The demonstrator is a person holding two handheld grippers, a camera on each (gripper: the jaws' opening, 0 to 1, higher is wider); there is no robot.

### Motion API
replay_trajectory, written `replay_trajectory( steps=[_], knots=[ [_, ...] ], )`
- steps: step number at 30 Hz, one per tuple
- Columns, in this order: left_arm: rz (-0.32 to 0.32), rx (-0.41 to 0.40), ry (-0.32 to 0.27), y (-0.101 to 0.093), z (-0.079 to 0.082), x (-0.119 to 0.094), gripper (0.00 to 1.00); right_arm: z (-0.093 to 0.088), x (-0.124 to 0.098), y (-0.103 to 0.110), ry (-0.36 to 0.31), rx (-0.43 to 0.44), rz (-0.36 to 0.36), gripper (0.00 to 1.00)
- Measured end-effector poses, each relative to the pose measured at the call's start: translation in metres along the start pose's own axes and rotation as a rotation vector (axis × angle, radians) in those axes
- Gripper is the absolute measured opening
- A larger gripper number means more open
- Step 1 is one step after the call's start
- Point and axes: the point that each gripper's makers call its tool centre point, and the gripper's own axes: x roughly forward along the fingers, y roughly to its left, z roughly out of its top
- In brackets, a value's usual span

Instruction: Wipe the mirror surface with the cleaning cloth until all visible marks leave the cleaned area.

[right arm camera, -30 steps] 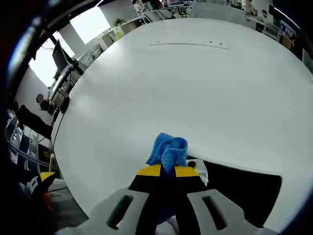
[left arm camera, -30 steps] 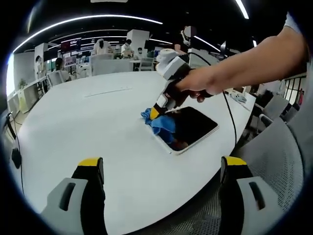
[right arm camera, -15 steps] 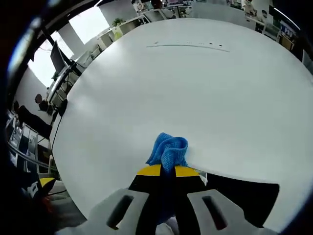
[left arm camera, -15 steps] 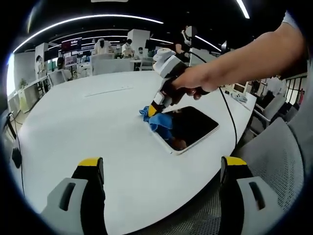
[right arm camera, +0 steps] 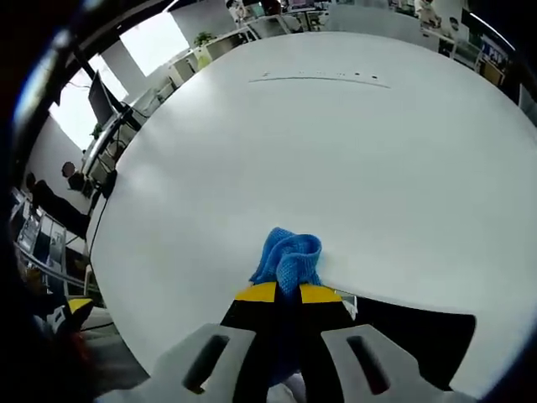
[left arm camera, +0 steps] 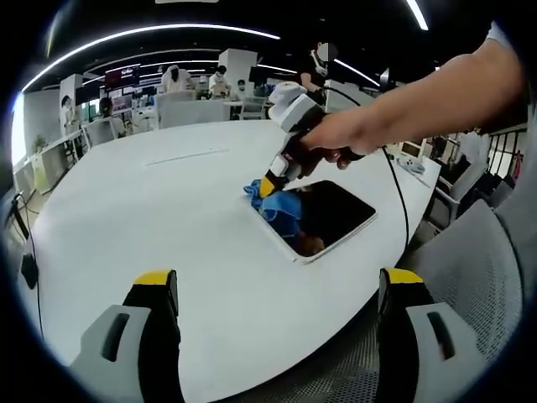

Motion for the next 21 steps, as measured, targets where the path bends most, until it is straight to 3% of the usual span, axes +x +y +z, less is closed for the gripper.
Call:
replay_trajectory(
  steps=[21],
  knots=[
    [-0.007,0.008,0.011,-0.002,-0.002,0.0,0.99,-0.008,-0.006,-0.03,0.008,0.029,-0.036,0.02]
  ],
)
